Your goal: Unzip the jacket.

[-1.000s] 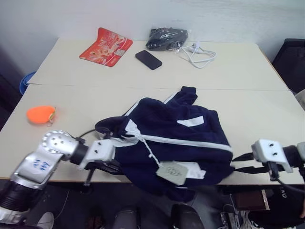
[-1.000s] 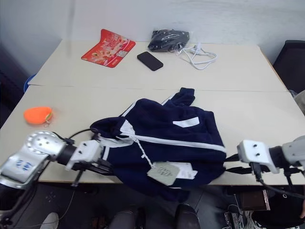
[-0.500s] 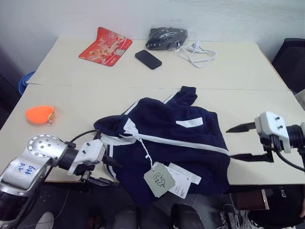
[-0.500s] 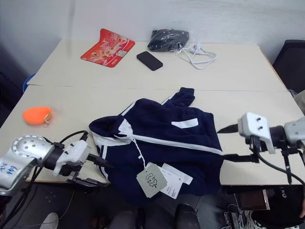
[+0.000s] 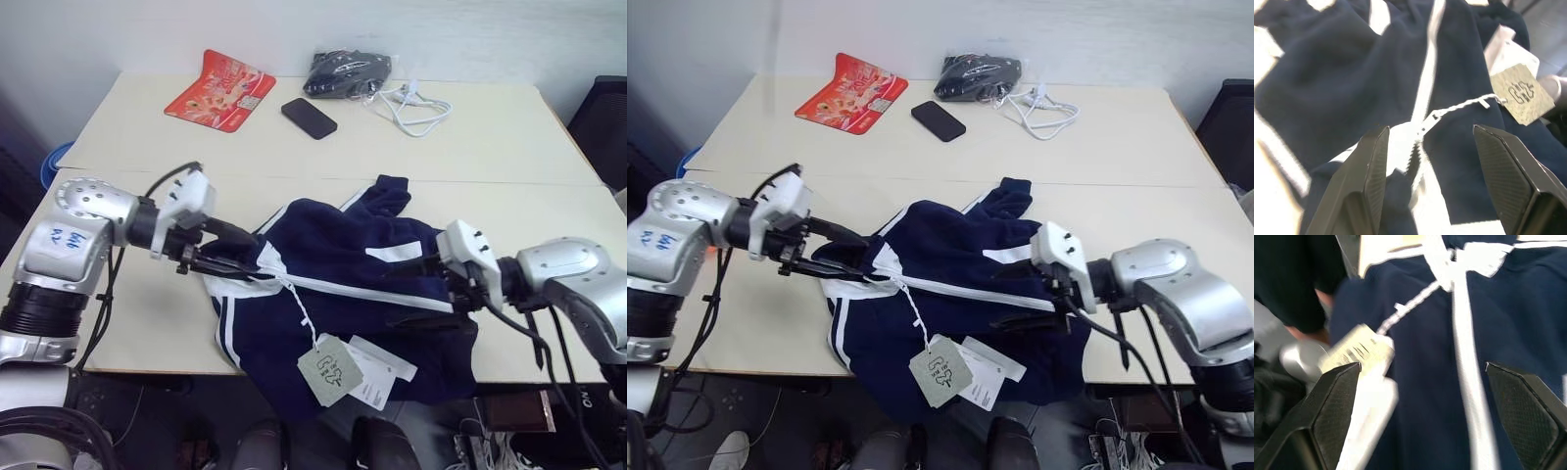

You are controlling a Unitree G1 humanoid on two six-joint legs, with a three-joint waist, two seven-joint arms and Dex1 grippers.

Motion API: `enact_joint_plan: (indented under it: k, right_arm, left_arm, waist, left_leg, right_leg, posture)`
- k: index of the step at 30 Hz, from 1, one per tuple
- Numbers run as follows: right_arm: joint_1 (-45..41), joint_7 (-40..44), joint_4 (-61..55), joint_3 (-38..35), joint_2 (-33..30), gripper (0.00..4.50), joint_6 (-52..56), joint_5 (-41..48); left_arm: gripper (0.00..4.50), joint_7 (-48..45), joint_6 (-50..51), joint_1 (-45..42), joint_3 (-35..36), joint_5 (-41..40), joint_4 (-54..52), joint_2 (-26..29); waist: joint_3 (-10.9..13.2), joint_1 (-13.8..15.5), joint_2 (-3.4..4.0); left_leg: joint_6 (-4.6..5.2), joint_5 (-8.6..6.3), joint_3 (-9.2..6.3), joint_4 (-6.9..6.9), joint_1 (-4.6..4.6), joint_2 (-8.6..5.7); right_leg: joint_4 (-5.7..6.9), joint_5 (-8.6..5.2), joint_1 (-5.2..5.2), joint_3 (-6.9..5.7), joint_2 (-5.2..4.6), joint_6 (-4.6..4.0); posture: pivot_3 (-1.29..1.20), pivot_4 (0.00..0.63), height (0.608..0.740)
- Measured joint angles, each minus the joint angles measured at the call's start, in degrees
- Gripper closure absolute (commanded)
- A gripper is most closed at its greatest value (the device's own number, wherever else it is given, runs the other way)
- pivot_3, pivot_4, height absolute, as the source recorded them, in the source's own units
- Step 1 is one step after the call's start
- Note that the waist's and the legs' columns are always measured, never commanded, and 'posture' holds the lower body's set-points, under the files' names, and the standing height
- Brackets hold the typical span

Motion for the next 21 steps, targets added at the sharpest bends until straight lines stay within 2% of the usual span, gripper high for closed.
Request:
enact_joint_plan:
  k: [3, 6, 9, 16, 21]
  right_arm:
    - [0.0, -3.3, -2.3, 0.0, 2.6, 0.24, 5.6, 4.4]
    - [-1.4, -7.0, -2.8, 0.9, 6.5, 0.87, 9.5, 6.3]
    - [-3.1, -10.7, -1.7, 3.9, 10.4, 1.81, 11.4, 5.9]
    - [-6.4, -17.8, 1.6, 9.8, 18.6, 1.81, 15.0, 4.1]
    - [-6.4, -20.1, 4.9, 13.3, 21.2, 1.81, 15.9, 1.7]
  left_arm:
    - [1.63, -0.1, -1.7, 0.1, -1.2, 1.7, 0.0, -0.9]
    - [1.59, -0.1, -5.1, 0.3, -2.3, 4.2, 1.2, -1.5]
    - [1.59, 0.0, -8.1, 0.7, -2.9, 6.2, 3.8, -2.9]
    - [1.59, 0.1, -10.9, 0.8, -2.9, 7.8, 6.4, -4.4]
    - [1.59, 0.8, -11.4, 1.4, -2.8, 7.9, 6.3, -5.2]
  waist:
    - [0.0, 0.0, 0.0]
    - [0.0, -0.1, -0.01]
    - [0.0, -0.1, -0.02]
    - [0.0, -0.1, -0.02]
    - [0.0, -0.2, -0.03]
  left_leg:
    - [-0.02, 0.02, 0.04, 0.01, 0.03, 0.02]
    - [-0.02, 0.02, 0.17, -0.02, 0.11, 0.02]
    - [-0.02, 0.02, 0.19, -0.03, 0.1, 0.03]
    - [-0.02, 0.02, 0.22, -0.04, 0.08, 0.03]
    - [-0.01, 0.02, 0.22, -0.04, 0.08, 0.03]
  right_leg:
    - [0.08, 0.0, -0.06, 0.08, 0.0, 0.0]
    - [0.1, 0.0, -0.07, 0.18, 0.0, 0.0]
    - [0.12, 0.0, -0.11, 0.2, 0.01, 0.0]
    - [0.14, 0.0, -0.15, 0.22, 0.01, 0.0]
    - [0.15, 0.0, -0.15, 0.22, 0.01, 0.0]
  posture:
    - [0.0, 0.15, 0.74]
    - [0.0, 0.15, 0.74]
    - [0.0, 0.15, 0.74]
    - [0.0, 0.15, 0.74]
    - [0.0, 0.15, 0.74]
